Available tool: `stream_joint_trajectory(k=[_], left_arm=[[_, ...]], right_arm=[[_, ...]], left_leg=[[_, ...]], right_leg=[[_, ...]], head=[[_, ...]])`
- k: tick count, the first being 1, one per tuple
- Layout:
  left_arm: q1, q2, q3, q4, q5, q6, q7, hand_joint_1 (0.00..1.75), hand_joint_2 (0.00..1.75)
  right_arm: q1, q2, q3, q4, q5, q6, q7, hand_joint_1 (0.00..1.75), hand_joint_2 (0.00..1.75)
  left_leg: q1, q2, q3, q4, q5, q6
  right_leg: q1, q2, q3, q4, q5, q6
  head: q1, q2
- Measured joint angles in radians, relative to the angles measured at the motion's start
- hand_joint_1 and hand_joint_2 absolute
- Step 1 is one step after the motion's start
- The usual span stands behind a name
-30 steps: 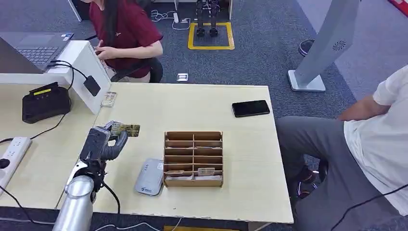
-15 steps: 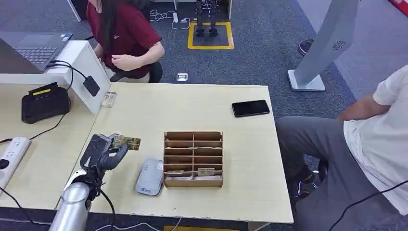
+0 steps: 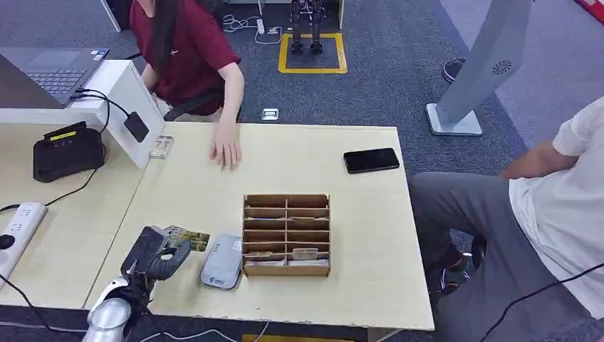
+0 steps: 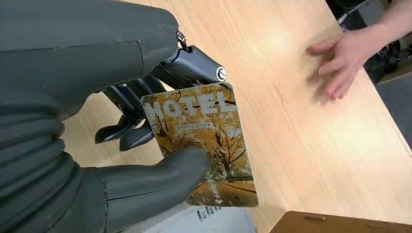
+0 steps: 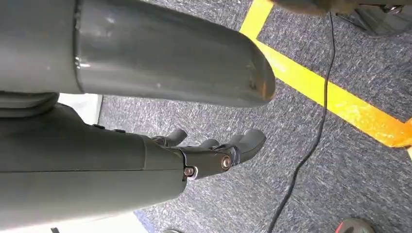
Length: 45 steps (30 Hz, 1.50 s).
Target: Pass the card to the sensor for recognition and then transmit it.
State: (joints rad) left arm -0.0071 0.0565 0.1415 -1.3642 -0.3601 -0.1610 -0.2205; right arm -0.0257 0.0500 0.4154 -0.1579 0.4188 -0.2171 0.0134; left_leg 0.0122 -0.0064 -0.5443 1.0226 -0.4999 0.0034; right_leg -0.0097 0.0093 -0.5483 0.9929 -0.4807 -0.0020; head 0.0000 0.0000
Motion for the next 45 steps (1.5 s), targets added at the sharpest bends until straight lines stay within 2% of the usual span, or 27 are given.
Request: stream_joint_trajectory(k=[12,20,24,39,45], left_arm=[[0.023,-0.012,0.0,-0.043,0.002,-0.018,0.0,1.75,1.75],[0.022,-0.042,-0.01,-0.114,0.09,-0.035,0.024,1.75,1.75],[0.023,-0.048,-0.032,-0.125,0.063,-0.017,0.035,1.75,1.75],[0.024,-0.058,-0.055,-0.129,0.051,-0.015,0.039,1.75,1.75],[0.026,-0.058,-0.08,-0.129,0.006,0.0,0.05,1.75,1.75]], right_arm=[[0.0,0.0,0.0,0.0,-0.003,-0.002,0.0,0.0,0.0],[0.0,0.0,0.0,0.0,-0.003,-0.005,0.0,0.0,0.0],[0.0,0.0,0.0,0.0,-0.003,-0.006,-0.002,0.0,0.0],[0.0,0.0,0.0,0.0,-0.003,-0.007,-0.004,0.0,0.0],[-0.001,0.0,0.0,0.0,-0.003,-0.008,-0.006,0.0,0.0]], left_leg=[[0.0,0.0,0.0,0.0,0.0,0.0],[0.0,0.0,0.0,0.0,0.0,0.0],[0.0,0.0,0.0,0.0,0.0,0.0],[0.0,0.0,0.0,0.0,0.0,0.0],[0.0,0.0,0.0,0.0,0.0,0.0]], right_leg=[[0.0,0.0,0.0,0.0,0.0,0.0],[0.0,0.0,0.0,0.0,0.0,0.0],[0.0,0.0,0.0,0.0,0.0,0.0],[0.0,0.0,0.0,0.0,0.0,0.0],[0.0,0.0,0.0,0.0,0.0,0.0]], head=[[0.0,0.0],[0.0,0.0],[0.0,0.0],[0.0,0.0],[0.0,0.0]])
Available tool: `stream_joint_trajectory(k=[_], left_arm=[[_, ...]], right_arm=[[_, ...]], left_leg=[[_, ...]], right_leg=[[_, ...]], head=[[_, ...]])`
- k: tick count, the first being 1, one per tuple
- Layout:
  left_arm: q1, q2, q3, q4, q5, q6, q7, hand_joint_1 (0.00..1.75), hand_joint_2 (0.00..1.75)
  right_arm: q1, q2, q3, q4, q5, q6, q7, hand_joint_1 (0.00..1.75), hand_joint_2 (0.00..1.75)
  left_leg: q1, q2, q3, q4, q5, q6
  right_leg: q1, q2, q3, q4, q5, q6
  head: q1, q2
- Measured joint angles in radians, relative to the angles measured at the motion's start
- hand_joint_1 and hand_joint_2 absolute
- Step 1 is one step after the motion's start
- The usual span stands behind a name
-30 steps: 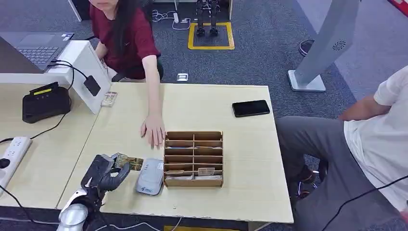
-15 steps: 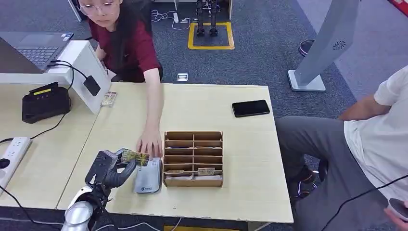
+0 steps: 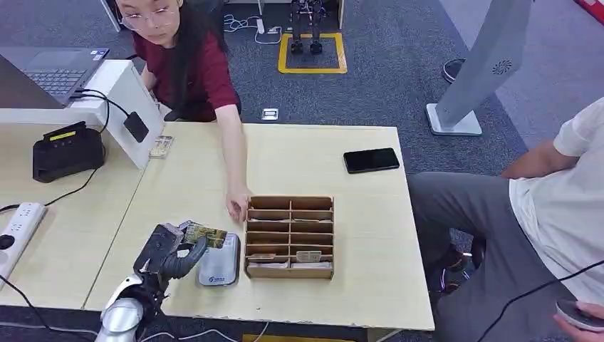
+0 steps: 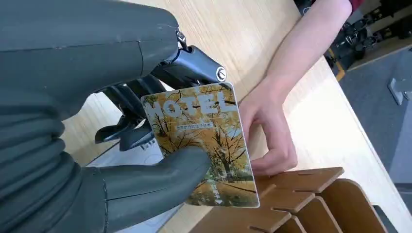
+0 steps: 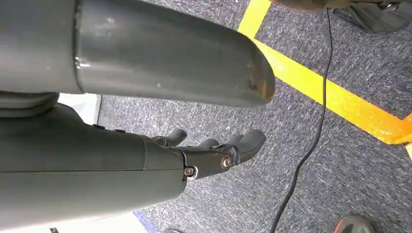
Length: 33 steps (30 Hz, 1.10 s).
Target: Pass the card to the sensor for recognition and then transmit it.
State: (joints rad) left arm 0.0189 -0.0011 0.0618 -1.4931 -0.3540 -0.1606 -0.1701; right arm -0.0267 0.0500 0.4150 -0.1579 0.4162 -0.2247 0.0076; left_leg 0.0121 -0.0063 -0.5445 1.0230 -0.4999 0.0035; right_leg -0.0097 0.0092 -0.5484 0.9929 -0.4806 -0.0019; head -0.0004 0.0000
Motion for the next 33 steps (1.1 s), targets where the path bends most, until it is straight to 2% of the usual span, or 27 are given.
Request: stream_joint_trajectory(k=[10,16,23,27,33], left_arm=[[0.005,0.0,-0.011,0.0,-0.008,0.001,0.0,1.75,1.75],[0.012,0.0,-0.023,0.007,-0.053,0.014,0.006,1.75,1.75],[0.015,0.0,-0.042,0.033,-0.209,0.089,0.021,1.75,1.75],[0.015,-0.001,-0.045,0.053,-0.263,0.099,0.022,1.75,1.75],[0.011,-0.006,-0.052,0.079,-0.374,0.148,0.048,1.75,1.75]], right_arm=[[0.0,0.0,0.0,0.0,0.0,0.0,0.0,0.0,0.0],[0.0,0.0,0.0,0.0,0.0,-0.001,0.0,0.0,0.0],[-0.001,0.0,0.0,0.0,0.002,-0.001,0.0,0.0,0.0],[-0.002,0.0,0.0,0.0,0.002,-0.001,0.0,0.0,0.0],[-0.003,0.0,0.0,0.0,0.007,-0.001,0.002,0.0,0.0]], left_leg=[[0.0,0.0,0.0,0.0,0.0,0.0],[0.0,0.0,0.0,0.0,0.0,0.0],[0.0,0.0,0.0,0.0,0.0,0.0],[0.0,0.0,0.0,0.0,0.0,0.0],[0.0,0.0,0.0,0.0,0.0,0.0]], right_leg=[[0.0,0.0,0.0,0.0,0.0,0.0],[0.0,0.0,0.0,0.0,0.0,0.0],[0.0,0.0,0.0,0.0,0.0,0.0],[0.0,0.0,0.0,0.0,0.0,0.0],[0.0,0.0,0.0,0.0,0.0,0.0]], head=[[0.0,0.0],[0.0,0.0],[0.0,0.0],[0.0,0.0],[0.0,0.0]])
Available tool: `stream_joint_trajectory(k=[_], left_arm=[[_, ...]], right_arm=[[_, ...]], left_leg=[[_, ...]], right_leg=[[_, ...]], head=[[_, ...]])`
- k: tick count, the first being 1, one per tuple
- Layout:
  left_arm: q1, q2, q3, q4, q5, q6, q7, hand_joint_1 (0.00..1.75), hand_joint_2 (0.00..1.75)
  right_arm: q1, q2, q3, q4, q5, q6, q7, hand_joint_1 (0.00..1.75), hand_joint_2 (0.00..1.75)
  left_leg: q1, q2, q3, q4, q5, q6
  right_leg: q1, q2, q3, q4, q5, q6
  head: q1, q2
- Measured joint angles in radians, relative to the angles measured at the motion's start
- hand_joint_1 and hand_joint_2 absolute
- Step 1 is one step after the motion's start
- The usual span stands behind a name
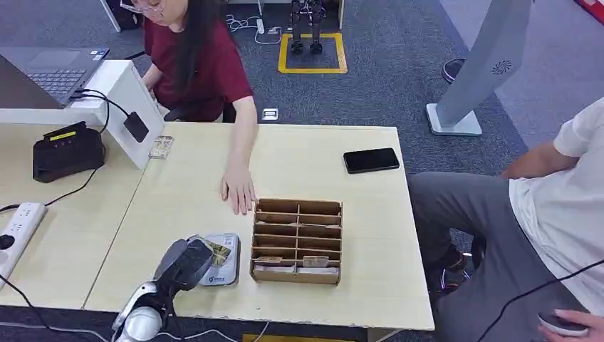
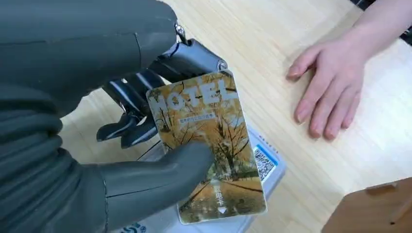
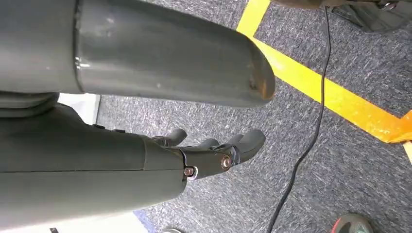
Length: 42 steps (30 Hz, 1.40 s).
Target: Pass the card to the sensor for recognition and then transmit it.
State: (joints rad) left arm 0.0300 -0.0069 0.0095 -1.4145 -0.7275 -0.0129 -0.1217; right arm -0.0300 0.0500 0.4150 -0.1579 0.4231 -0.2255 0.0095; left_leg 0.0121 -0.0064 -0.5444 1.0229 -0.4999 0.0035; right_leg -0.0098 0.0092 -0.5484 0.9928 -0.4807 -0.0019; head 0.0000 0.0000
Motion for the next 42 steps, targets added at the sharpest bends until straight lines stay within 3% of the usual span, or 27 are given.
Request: stream_joint_trajectory(k=[7,18,26,33,38,40,42], left_arm=[[-0.006,-0.005,-0.001,0.018,-0.106,0.035,0.021,1.75,1.75],[-0.015,-0.014,-0.001,0.042,-0.155,0.049,0.025,1.75,1.75],[-0.021,-0.018,-0.019,0.053,-0.317,0.109,0.067,1.75,1.75],[-0.022,-0.019,-0.025,0.055,-0.343,0.119,0.076,1.75,1.75],[-0.028,-0.018,-0.047,0.061,-0.504,0.169,0.113,1.75,1.75],[-0.031,-0.019,-0.048,0.07,-0.524,0.195,0.107,1.75,1.75],[-0.034,-0.024,-0.047,0.072,-0.46,0.198,0.061,1.75,1.75]], right_arm=[[-0.002,0.0,0.0,0.0,0.009,0.0,0.0,0.0,0.0],[-0.003,0.0,0.0,0.0,0.009,0.001,0.001,0.0,0.0],[-0.004,0.0,0.0,0.0,0.01,0.002,0.001,0.0,0.0],[-0.004,0.0,0.0,0.0,0.01,0.001,0.001,0.0,0.0],[-0.004,0.0,0.0,0.0,0.01,0.001,-0.001,0.0,0.0],[-0.005,0.001,0.0,0.0,0.011,0.001,-0.002,0.0,0.0],[-0.004,0.001,0.0,0.0,0.012,0.002,-0.003,0.0,0.0]], left_leg=[[0.0,0.0,0.0,0.0,0.0,0.0],[0.0,0.0,0.0,0.0,0.0,0.0],[0.0,0.0,0.001,0.0,0.0,0.0],[0.0,0.0,0.002,0.0,0.0,0.0],[0.0,0.0,0.002,0.0,0.0,0.0],[0.0,0.0,0.002,0.0,0.0,0.0],[0.0,0.0,0.002,0.0,0.0,0.0]], right_leg=[[0.0,0.0,0.0,0.0,0.0,0.0],[0.0,0.0,0.0,0.0,0.0,0.0],[0.0,0.0,0.001,0.0,0.0,0.0],[0.0,0.0,0.002,0.0,0.0,0.0],[0.0,0.0,0.003,0.0,0.0,0.0],[0.0,0.0,0.002,0.0,0.0,0.0],[0.0,0.0,0.002,0.0,0.0,0.0]], head=[[0.0,0.0],[0.0,0.0],[0.0,0.0],[0.0,0.0],[0.0,0.0],[0.0,0.0],[0.0,0.0]])
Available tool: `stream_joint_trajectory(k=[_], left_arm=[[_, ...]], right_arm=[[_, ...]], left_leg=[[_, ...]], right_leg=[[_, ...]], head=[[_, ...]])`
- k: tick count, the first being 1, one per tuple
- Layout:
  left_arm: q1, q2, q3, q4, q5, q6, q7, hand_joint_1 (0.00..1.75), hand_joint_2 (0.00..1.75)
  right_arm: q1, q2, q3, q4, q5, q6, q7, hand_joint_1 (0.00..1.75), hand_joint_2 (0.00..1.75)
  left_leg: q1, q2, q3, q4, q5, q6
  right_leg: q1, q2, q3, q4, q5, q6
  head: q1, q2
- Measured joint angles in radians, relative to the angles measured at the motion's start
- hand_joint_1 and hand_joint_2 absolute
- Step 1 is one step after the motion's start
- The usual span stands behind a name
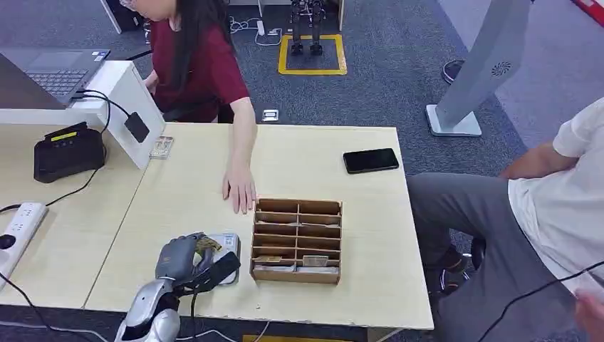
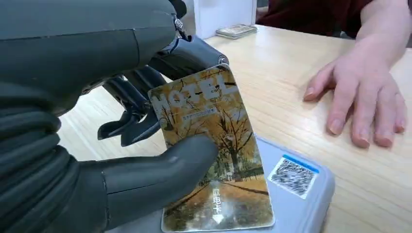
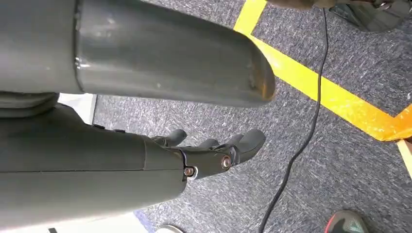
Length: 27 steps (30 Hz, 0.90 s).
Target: Pass the card to the sensor for recognition and then transmit it.
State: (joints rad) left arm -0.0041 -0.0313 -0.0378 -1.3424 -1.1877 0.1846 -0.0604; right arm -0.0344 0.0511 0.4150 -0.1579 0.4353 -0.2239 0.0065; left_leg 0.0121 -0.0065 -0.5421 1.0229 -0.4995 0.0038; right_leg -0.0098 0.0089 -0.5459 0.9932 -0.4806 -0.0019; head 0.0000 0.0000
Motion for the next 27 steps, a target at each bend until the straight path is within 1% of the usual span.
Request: stream_joint_trajectory(k=[1,2,6,7,8,10,12,14,15,18,21,23,27], left_arm=[[-0.003,-0.002,0.003,0.0,0.039,0.001,-0.029,1.75,1.75],[-0.005,-0.003,0.004,0.0,0.055,0.001,-0.042,1.75,1.75],[-0.012,-0.009,0.01,0.0,0.075,-0.005,-0.055,1.75,1.75],[-0.014,-0.013,0.013,-0.002,0.106,-0.004,-0.072,1.75,1.75],[-0.016,-0.017,0.018,-0.005,0.152,-0.007,-0.101,1.75,1.75],[-0.026,-0.029,0.037,-0.021,0.307,-0.044,-0.159,1.75,1.75],[-0.052,-0.045,0.06,-0.044,0.502,-0.121,-0.211,1.75,1.75],[-0.091,-0.058,0.083,-0.072,0.661,-0.178,-0.237,1.75,1.75],[-0.114,-0.062,0.089,-0.08,0.707,-0.19,-0.241,1.75,1.75],[-0.186,-0.067,0.11,-0.093,0.773,-0.201,-0.242,1.75,1.75],[-0.266,-0.065,0.126,-0.093,0.801,-0.196,-0.236,1.75,1.75],[-0.285,-0.066,0.132,-0.093,0.805,-0.195,-0.236,1.75,1.75],[-0.29,-0.066,0.135,-0.093,0.808,-0.195,-0.236,1.75,1.75]], right_arm=[[0.0,0.0,0.0,0.0,0.0,0.001,-0.001,0.0,0.0],[0.0,0.0,0.0,0.0,0.0,0.001,-0.001,0.0,0.0],[0.0,0.0,0.0,0.0,0.0,0.002,-0.002,0.0,0.0],[0.0,0.0,0.0,0.0,0.0,0.003,-0.003,0.0,0.0],[0.0,0.0,0.0,0.0,0.001,0.004,-0.004,0.0,0.0],[0.0,0.0,0.001,0.0,0.007,0.008,-0.004,0.0,0.0],[0.0,0.0,0.002,0.0,0.018,0.012,-0.003,0.0,0.0],[0.0,0.0,0.003,0.0,0.025,0.016,-0.003,0.0,0.0],[0.0,0.0,0.005,0.0,0.031,0.019,-0.003,0.0,0.0],[-0.001,0.0,0.015,0.0,0.037,0.025,-0.003,0.0,0.0],[-0.003,0.0,0.024,0.0,0.048,0.027,-0.001,0.0,0.0],[-0.004,0.0,0.026,0.0,0.048,0.028,-0.001,0.0,0.0],[-0.004,0.0,0.027,0.0,0.048,0.028,-0.001,0.0,0.0]], left_leg=[[0.0,0.0,0.0,0.0,0.0,0.0],[0.0,0.0,0.0,0.0,0.0,0.0],[0.0,0.0,0.0,0.0,0.0,0.0],[0.0,0.0,0.0,0.0,0.0,0.0],[0.0,0.0,0.0,0.0,0.0,0.0],[0.0,0.0,-0.001,0.0,0.001,0.001],[0.0,-0.001,-0.002,0.001,0.001,0.001],[0.0,-0.001,-0.003,0.001,0.002,0.001],[0.0,-0.002,-0.003,0.001,0.002,0.001],[0.0,-0.002,-0.004,0.001,0.002,0.001],[0.0,-0.004,-0.005,0.001,0.003,0.001],[0.0,-0.004,-0.004,0.001,0.003,0.001],[0.0,-0.004,-0.006,0.001,0.003,0.001]], right_leg=[[0.0,0.0,0.0,0.0,0.0,0.0],[0.0,0.0,0.0,0.0,0.0,0.0],[0.0,0.0,0.0,0.0,0.0,0.0],[0.0,0.0,0.0,0.0,0.0,0.0],[0.0,0.0,0.0,0.0,0.0,0.0],[0.0,0.0,-0.001,0.0,0.0,0.0],[0.0,-0.001,-0.002,0.0,0.001,0.001],[0.0,-0.001,-0.002,0.0,0.001,0.001],[0.0,-0.001,-0.002,0.0,0.001,0.001],[0.0,-0.001,-0.003,0.0,0.002,0.0],[0.0,-0.003,-0.003,0.001,0.002,0.0],[0.0,-0.003,-0.003,0.001,0.002,0.0],[0.0,-0.003,-0.004,0.001,0.002,0.0]], head=[[0.0,0.0],[0.0,0.0],[0.0,0.0],[0.0,0.0],[0.0,0.0],[0.0,0.0],[0.0,0.0],[0.0,0.0],[0.0,0.0],[0.0,0.0],[0.0,0.0],[0.0,0.0],[0.0,0.0]])
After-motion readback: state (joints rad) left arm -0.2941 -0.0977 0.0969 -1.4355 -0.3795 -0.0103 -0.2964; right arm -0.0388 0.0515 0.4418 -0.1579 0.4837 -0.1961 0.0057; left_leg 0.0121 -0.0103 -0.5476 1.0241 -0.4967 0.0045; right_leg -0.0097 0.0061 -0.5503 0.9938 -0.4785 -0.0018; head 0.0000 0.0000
